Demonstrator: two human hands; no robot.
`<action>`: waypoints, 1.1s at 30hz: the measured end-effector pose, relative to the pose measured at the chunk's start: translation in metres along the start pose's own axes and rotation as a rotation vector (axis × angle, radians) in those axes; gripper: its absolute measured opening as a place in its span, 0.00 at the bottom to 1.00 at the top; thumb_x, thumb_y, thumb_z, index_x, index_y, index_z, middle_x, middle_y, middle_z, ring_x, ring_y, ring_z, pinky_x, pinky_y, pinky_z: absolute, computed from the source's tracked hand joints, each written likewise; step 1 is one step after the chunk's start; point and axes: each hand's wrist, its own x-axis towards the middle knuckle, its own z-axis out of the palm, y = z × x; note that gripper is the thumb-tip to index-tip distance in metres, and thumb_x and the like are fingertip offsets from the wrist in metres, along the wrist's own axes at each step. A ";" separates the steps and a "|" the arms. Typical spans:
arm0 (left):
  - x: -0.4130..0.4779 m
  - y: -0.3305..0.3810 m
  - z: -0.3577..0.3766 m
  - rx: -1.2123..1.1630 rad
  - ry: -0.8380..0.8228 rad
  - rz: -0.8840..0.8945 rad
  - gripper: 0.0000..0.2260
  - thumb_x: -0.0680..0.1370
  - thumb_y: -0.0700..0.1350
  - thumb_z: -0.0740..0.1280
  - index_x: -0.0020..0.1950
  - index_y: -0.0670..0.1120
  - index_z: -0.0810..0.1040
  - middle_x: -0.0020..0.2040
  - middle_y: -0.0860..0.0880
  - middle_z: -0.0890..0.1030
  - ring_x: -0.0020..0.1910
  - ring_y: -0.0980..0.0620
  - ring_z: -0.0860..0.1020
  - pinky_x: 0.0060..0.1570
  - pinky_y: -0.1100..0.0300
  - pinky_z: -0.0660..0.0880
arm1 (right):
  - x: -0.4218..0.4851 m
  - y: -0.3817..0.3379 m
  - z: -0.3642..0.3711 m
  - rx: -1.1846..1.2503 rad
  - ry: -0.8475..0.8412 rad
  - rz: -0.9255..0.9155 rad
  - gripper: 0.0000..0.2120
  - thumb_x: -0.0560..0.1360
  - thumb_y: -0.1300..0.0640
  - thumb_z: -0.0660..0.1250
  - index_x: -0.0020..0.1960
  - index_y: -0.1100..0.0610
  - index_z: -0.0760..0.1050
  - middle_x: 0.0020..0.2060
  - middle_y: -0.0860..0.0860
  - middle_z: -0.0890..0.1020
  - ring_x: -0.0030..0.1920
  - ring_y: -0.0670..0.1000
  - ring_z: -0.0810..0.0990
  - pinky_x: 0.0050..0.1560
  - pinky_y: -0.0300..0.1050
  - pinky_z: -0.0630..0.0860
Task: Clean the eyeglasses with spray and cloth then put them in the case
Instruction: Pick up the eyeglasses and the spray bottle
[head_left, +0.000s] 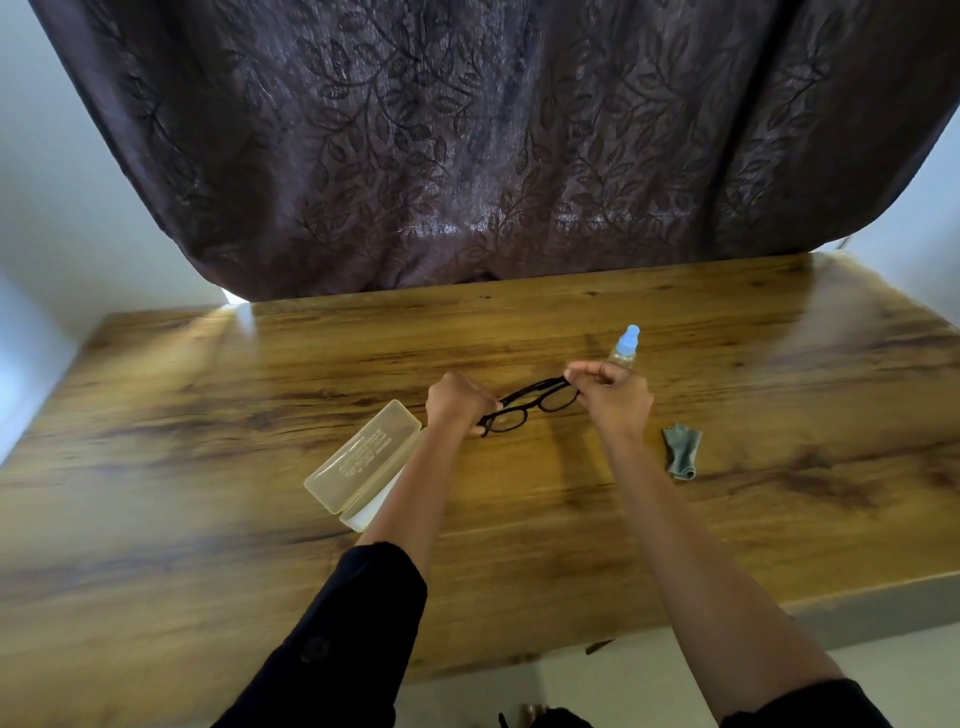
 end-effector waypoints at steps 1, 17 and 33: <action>-0.002 -0.001 -0.001 0.015 0.009 0.016 0.08 0.71 0.40 0.73 0.48 0.42 0.82 0.45 0.47 0.82 0.35 0.53 0.80 0.47 0.56 0.81 | -0.001 0.000 0.000 0.003 -0.006 0.002 0.06 0.67 0.56 0.75 0.38 0.46 0.80 0.38 0.44 0.84 0.43 0.43 0.82 0.48 0.47 0.80; -0.026 -0.017 -0.010 -0.013 0.278 0.363 0.07 0.74 0.43 0.69 0.49 0.42 0.83 0.45 0.46 0.84 0.39 0.52 0.79 0.41 0.64 0.72 | -0.016 -0.015 -0.010 -0.006 -0.049 -0.073 0.08 0.67 0.59 0.74 0.47 0.55 0.81 0.40 0.47 0.84 0.44 0.45 0.82 0.51 0.46 0.80; -0.032 -0.018 -0.023 -0.242 0.335 0.244 0.06 0.72 0.48 0.71 0.36 0.51 0.80 0.39 0.51 0.83 0.38 0.52 0.82 0.41 0.61 0.77 | -0.015 -0.018 -0.030 -0.190 -0.263 -0.100 0.04 0.70 0.59 0.71 0.42 0.51 0.82 0.43 0.47 0.83 0.48 0.45 0.80 0.54 0.43 0.77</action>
